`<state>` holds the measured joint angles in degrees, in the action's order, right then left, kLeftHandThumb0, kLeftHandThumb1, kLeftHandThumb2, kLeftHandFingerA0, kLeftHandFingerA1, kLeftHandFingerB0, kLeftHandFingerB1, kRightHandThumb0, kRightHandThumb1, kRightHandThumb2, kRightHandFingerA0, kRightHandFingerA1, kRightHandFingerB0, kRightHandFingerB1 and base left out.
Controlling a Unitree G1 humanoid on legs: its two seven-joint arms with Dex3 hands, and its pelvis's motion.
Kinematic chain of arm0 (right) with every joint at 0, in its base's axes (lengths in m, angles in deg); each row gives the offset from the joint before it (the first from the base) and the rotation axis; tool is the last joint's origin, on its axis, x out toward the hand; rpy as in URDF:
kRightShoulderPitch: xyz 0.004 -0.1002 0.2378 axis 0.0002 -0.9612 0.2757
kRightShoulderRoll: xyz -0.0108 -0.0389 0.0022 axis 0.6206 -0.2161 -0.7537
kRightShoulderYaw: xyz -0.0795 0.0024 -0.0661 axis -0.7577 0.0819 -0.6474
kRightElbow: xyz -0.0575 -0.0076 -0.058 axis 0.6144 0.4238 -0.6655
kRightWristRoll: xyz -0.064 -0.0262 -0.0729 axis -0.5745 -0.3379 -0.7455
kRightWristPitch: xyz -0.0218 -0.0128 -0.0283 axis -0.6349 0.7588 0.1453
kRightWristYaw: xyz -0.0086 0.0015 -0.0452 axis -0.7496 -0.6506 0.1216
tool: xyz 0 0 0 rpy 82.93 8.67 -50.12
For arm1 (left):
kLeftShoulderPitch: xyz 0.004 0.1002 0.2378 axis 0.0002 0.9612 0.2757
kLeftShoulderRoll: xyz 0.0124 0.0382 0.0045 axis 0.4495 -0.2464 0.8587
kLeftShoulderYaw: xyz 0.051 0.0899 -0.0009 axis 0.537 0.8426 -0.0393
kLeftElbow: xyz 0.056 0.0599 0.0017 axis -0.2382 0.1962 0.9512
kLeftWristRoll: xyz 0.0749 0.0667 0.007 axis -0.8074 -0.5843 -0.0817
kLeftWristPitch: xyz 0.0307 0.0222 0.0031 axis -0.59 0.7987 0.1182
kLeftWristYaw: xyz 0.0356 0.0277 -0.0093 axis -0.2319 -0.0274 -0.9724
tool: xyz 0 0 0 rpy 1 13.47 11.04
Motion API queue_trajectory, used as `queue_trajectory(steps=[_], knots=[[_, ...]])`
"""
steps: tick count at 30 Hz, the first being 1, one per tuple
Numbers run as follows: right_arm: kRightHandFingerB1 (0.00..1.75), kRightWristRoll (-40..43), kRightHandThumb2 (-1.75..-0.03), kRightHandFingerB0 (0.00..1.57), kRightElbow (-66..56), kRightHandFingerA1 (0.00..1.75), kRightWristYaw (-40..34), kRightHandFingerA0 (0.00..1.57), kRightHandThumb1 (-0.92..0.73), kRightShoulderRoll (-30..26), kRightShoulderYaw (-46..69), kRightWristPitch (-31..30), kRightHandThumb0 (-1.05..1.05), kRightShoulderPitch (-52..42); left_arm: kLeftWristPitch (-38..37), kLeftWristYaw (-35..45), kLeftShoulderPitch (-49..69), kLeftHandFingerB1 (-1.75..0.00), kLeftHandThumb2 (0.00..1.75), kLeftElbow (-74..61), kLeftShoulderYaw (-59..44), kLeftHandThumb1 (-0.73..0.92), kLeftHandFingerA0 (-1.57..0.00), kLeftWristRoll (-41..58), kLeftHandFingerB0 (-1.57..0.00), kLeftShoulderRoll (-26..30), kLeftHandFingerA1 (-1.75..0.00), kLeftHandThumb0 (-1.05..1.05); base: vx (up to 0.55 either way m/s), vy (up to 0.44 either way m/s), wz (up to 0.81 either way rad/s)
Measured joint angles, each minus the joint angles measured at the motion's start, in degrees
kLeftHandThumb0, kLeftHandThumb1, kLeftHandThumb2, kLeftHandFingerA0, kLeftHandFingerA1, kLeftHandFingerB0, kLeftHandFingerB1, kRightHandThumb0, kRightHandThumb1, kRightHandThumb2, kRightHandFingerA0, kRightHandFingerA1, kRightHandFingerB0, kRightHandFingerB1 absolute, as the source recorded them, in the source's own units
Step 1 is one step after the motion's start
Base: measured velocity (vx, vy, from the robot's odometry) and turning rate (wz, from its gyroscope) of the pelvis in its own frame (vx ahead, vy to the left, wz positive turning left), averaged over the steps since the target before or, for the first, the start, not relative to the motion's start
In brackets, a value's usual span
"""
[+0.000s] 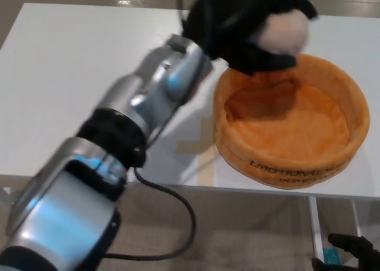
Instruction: Use the left hand to pick up the pink round toy on the left and place it inside the orange plate on the desk.
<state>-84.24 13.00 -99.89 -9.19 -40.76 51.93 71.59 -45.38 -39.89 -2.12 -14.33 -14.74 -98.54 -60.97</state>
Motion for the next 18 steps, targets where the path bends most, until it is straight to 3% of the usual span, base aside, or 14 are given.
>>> queue_trajectory(steps=[1, 3, 6, 8, 9, 11, 12, 13, 14, 15, 18], knots=[[0.99, -0.01, -0.9, 0.28, 0.01, 1.03, 0.02, 0.38, -0.3, 0.0, -0.02, 0.0, -0.25, 0.0, 0.27, 0.17, -0.05, -0.84, 0.64, 0.83, 0.32, 0.73, -0.81, -0.15, -0.87, -1.14, -1.42, -0.15, 0.0, 0.0, 0.0], [1.01, -0.02, -0.92, 0.29, 0.01, 1.04, 0.04, 0.39, -0.29, 0.0, -0.07, 0.0, -0.23, 0.0, 0.39, 0.29, -0.06, -0.85, 0.66, 1.61, 0.59, 0.77, -0.82, -0.26, -0.87, -1.98, -1.36, -0.13, 0.0, 0.0, 0.0], [0.95, -0.01, -0.9, 0.3, 0.01, 1.02, 0.17, 0.4, -0.3, 0.04, -0.07, 0.0, -0.24, 0.0, 0.27, 0.9, 0.0, -0.88, 0.69, 3.71, 1.0, 0.76, -0.85, -0.24, -0.85, -3.66, -1.41, -0.11, 0.0, 0.0, 0.0], [0.97, -0.02, -0.9, 0.3, 0.01, 1.03, 0.26, 0.37, -0.3, 0.1, -0.08, 0.0, -0.23, 0.04, 0.09, 1.39, 0.16, -0.83, 0.68, 4.93, 1.19, 0.76, -0.85, -0.23, -0.86, -4.57, -1.4, -0.11, 0.0, 0.0, 0.0], [0.95, -0.01, -0.9, 0.31, 0.01, 0.99, 0.28, 0.35, -0.32, 0.1, -0.08, 0.0, -0.2, 0.04, -0.03, 1.53, 0.18, -0.69, 0.69, 5.34, 1.24, 0.74, -0.9, -0.23, -0.89, -4.76, -1.39, -0.09, 0.0, 0.0, 0.0], [0.95, -0.01, -0.9, 0.31, 0.01, 0.99, 0.31, 0.35, -0.32, 0.11, -0.07, -0.01, -0.2, 0.04, -0.37, 1.78, 0.2, -0.69, 0.69, 6.51, 1.35, 0.74, -0.9, -0.24, -0.89, -5.27, -1.39, -0.09, 0.0, 0.0, 0.0], [0.96, 0.0, -0.88, 0.32, 0.01, 1.0, 0.33, 0.37, -0.32, 0.11, -0.06, -0.01, -0.21, 0.04, -0.54, 1.77, 0.22, -0.34, 0.58, 7.02, 1.36, 0.59, -0.62, -0.24, -0.41, -5.48, -0.54, -0.19, 0.0, 0.0, 0.0], [0.96, 0.0, -0.88, 0.32, 0.01, 1.0, 0.33, 0.37, -0.32, 0.11, -0.06, -0.01, -0.21, 0.04, -0.54, 1.77, 0.22, -0.34, 0.58, 7.02, 1.36, 0.59, -0.62, -0.24, -0.41, -5.48, -0.54, -0.19, 0.0, 0.0, 0.0], [0.96, 0.0, -0.87, 0.33, 0.01, 0.99, 0.34, 0.37, -0.33, 0.11, -0.05, -0.01, -0.19, 0.04, -0.7, 2.01, 0.27, -0.3, 0.57, 7.86, 1.33, 0.56, -0.45, -0.18, -0.28, -5.82, -0.4, -0.35, 0.0, 0.0, 0.0], [0.96, 0.0, -0.88, 0.33, 0.01, 0.98, 0.34, 0.35, -0.34, 0.11, -0.05, -0.01, -0.19, 0.04, -0.69, 2.47, 0.3, -0.46, 0.88, 8.38, 1.26, 0.31, -0.02, -0.06, 0.0, -6.07, -0.48, -0.32, 0.0, 0.0, 0.0], [0.95, -0.01, -0.89, 0.33, 0.01, 0.98, 0.34, 0.37, -0.33, 0.16, -0.05, -0.01, -0.19, 0.07, 0.07, 5.11, 0.28, -0.46, 0.87, 9.48, 1.72, 0.29, -0.02, -0.01, 0.0, -6.46, -0.49, -0.32, 0.0, 0.0, 0.0]])
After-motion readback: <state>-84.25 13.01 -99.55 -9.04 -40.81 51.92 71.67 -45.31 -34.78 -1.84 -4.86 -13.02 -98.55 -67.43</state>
